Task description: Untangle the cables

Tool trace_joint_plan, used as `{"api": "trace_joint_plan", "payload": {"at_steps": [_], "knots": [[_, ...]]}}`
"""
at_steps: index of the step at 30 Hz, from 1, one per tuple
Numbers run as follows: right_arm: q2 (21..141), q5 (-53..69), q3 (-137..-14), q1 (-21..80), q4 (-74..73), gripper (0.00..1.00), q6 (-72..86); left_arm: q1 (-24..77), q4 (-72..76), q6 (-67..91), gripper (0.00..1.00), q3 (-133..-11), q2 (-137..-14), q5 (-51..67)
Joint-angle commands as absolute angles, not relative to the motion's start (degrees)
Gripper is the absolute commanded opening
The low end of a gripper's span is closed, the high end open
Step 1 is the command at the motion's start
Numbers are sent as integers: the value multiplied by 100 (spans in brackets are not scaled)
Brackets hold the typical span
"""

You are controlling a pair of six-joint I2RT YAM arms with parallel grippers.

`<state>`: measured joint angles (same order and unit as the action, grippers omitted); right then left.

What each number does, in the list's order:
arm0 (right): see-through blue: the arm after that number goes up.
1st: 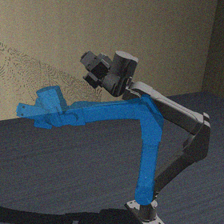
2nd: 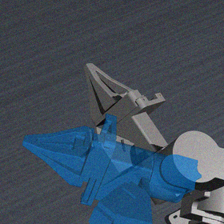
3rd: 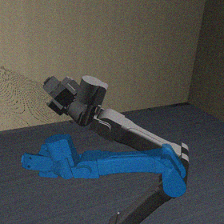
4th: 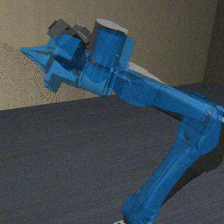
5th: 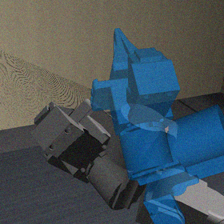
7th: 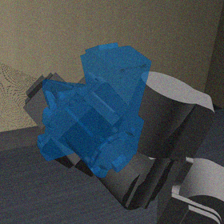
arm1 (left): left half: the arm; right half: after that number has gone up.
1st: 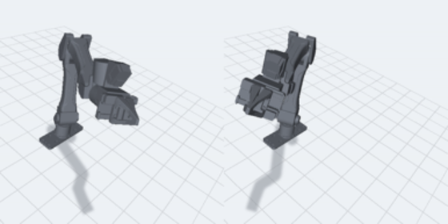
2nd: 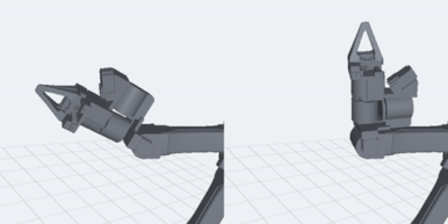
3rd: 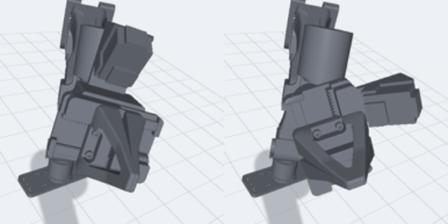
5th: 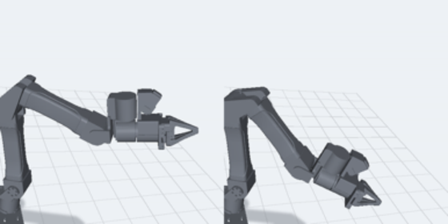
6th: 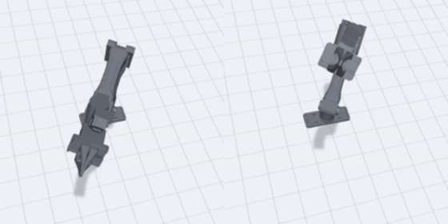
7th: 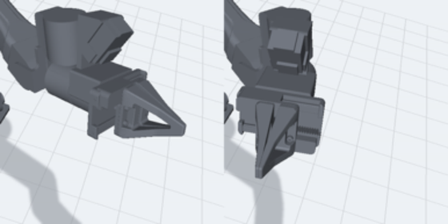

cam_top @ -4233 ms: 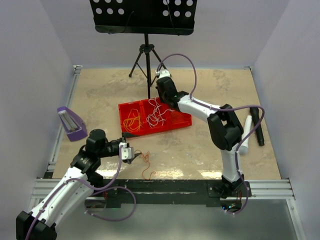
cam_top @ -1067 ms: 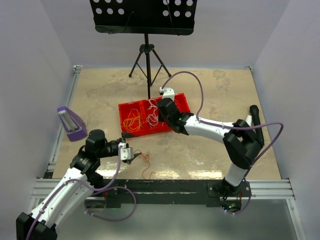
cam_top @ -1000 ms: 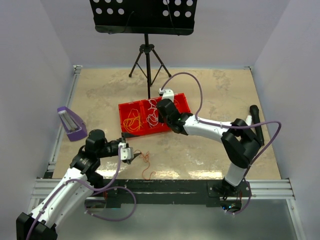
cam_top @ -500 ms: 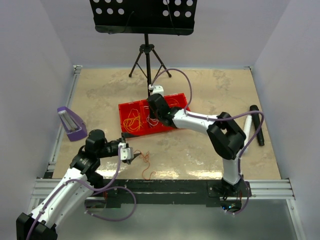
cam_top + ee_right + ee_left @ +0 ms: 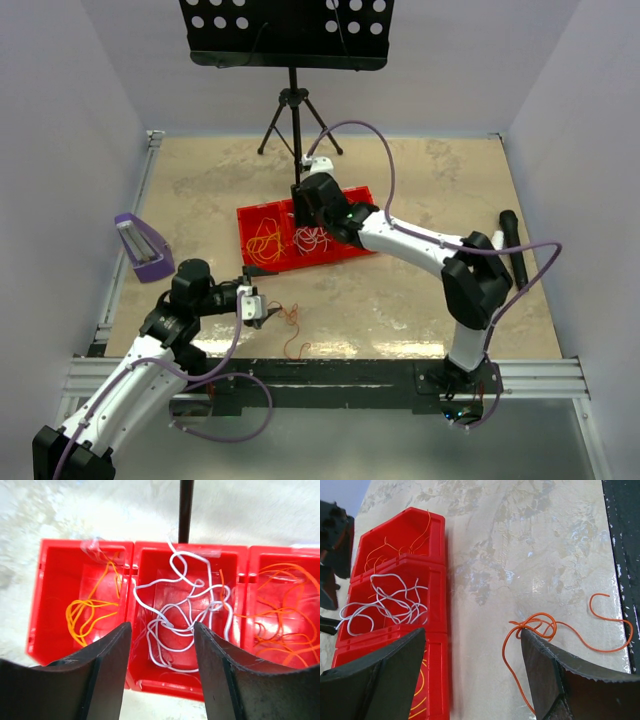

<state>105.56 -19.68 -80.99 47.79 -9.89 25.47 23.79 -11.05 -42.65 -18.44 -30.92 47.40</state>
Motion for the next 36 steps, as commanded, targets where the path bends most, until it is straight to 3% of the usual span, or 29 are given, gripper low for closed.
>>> {"api": "trace_joint_plan", "payload": {"at_steps": [1, 6, 12, 36], "knots": [[9889, -1793, -7868, 4484, -1108, 56, 2662, 2338, -958, -4307, 81, -2065, -3138, 4834], [9475, -854, -7208, 3587, -669, 56, 2970, 2338, -800, -4298, 82, -2030, -3199, 4886], [9790, -18, -7049, 3112, -282, 57, 3190, 2338, -834, -4306, 82, -2039, -3199, 4860], [10599, 290, -7277, 2997, -158, 56, 3375, 2338, -949, -4456, 80, -2013, -3129, 4764]]}}
